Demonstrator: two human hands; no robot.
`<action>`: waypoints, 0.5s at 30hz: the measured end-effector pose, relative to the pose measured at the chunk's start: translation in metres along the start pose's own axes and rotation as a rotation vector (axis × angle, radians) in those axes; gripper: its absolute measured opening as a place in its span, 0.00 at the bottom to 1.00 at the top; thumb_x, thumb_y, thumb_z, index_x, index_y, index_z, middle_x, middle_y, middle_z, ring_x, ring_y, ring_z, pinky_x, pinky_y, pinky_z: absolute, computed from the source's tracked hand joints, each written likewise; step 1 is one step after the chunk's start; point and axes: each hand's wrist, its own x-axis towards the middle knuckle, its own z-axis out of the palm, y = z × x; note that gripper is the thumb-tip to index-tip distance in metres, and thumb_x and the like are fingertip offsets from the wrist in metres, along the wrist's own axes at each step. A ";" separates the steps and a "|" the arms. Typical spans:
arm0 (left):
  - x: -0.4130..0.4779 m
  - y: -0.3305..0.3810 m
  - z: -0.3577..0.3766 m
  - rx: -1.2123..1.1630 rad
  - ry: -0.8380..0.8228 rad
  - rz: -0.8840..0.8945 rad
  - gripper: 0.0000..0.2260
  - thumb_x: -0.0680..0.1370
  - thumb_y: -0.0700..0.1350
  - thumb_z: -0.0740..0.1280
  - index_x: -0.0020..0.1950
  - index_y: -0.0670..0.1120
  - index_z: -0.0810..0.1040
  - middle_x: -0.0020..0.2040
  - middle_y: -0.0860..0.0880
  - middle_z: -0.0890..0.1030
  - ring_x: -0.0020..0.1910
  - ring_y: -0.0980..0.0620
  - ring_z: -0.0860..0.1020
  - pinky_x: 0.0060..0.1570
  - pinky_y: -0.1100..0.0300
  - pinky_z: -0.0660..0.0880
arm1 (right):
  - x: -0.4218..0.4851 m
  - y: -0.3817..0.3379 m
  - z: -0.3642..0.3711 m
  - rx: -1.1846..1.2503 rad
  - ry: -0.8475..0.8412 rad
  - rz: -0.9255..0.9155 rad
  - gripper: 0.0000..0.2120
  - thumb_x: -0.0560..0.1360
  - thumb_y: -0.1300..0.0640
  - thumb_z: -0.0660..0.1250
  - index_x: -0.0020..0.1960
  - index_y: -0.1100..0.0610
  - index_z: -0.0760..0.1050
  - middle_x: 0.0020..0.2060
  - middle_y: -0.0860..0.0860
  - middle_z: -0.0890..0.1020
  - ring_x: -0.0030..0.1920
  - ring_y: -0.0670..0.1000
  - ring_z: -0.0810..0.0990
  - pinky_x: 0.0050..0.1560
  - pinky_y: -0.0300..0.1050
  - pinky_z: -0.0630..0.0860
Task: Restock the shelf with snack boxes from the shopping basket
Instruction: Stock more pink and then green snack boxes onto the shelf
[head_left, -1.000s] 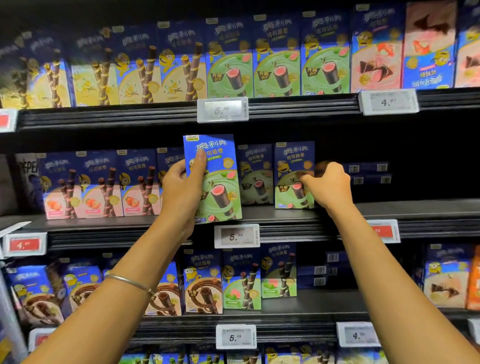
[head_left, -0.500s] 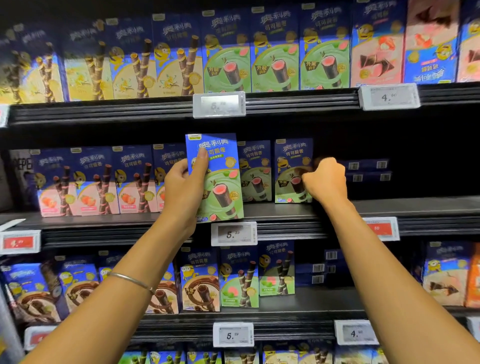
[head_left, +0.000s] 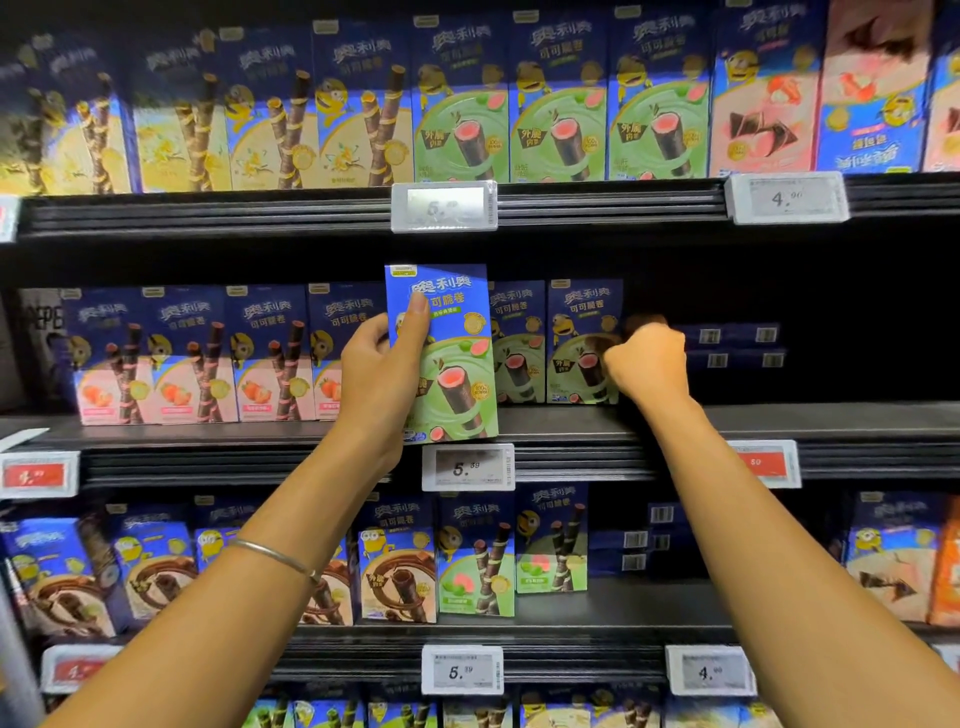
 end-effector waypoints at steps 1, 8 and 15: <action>0.000 0.000 0.000 0.003 -0.001 0.001 0.23 0.82 0.60 0.67 0.63 0.42 0.79 0.50 0.48 0.89 0.46 0.48 0.88 0.38 0.57 0.84 | -0.001 0.000 -0.001 -0.005 -0.009 -0.001 0.13 0.77 0.64 0.67 0.60 0.65 0.75 0.59 0.64 0.79 0.56 0.63 0.80 0.46 0.46 0.73; -0.005 0.001 -0.004 -0.014 0.013 -0.005 0.22 0.82 0.59 0.67 0.64 0.42 0.79 0.50 0.47 0.89 0.47 0.48 0.88 0.40 0.57 0.84 | -0.019 -0.007 -0.015 0.018 0.075 -0.092 0.18 0.77 0.48 0.70 0.58 0.60 0.73 0.57 0.59 0.78 0.55 0.62 0.79 0.49 0.52 0.77; -0.014 0.001 0.006 -0.059 0.061 0.013 0.23 0.82 0.57 0.68 0.67 0.40 0.77 0.54 0.45 0.88 0.45 0.52 0.88 0.36 0.62 0.81 | -0.095 -0.053 -0.013 0.555 -0.456 -0.377 0.19 0.74 0.39 0.72 0.57 0.51 0.79 0.47 0.46 0.86 0.51 0.45 0.84 0.55 0.56 0.83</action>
